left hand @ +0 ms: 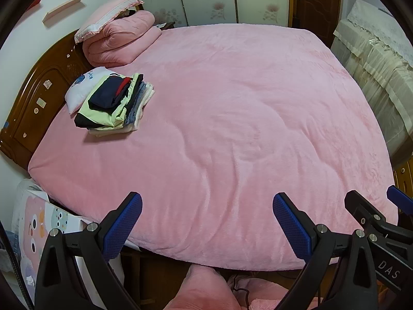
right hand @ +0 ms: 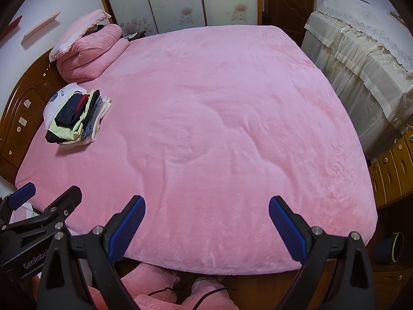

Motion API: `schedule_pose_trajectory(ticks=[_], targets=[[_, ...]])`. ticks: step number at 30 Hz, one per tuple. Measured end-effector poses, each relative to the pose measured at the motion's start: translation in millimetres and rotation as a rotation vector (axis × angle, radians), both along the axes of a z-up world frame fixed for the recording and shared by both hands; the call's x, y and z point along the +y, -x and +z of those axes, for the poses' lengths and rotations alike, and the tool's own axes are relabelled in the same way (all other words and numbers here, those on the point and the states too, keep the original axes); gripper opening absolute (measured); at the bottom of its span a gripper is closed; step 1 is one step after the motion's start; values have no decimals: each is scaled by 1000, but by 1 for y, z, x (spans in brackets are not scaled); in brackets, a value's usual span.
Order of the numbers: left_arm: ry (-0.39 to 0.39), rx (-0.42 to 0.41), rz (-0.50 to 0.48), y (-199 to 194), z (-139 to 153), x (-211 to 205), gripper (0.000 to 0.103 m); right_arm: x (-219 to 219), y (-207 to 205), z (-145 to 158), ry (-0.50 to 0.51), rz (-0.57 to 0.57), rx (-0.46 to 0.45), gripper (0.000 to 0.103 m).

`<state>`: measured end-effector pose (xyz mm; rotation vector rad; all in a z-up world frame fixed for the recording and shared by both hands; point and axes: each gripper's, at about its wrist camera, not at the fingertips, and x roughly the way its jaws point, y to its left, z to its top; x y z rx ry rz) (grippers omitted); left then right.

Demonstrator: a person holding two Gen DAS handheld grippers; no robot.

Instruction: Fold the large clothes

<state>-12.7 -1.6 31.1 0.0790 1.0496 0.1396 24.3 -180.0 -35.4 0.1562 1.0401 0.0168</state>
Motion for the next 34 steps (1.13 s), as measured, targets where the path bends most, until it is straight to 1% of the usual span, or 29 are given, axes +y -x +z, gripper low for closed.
schedule_pose_trajectory(ticks=[11, 25, 34], targets=[[-8, 15, -20, -7, -4, -8, 100, -11, -3, -3, -14, -14, 10, 97], [-38, 9, -52, -15, -4, -23, 100, -29, -10, -8, -38, -38, 20, 98], [-42, 2, -101, -24, -2, -37, 100, -48, -17, -15, -61, -86, 46, 98]])
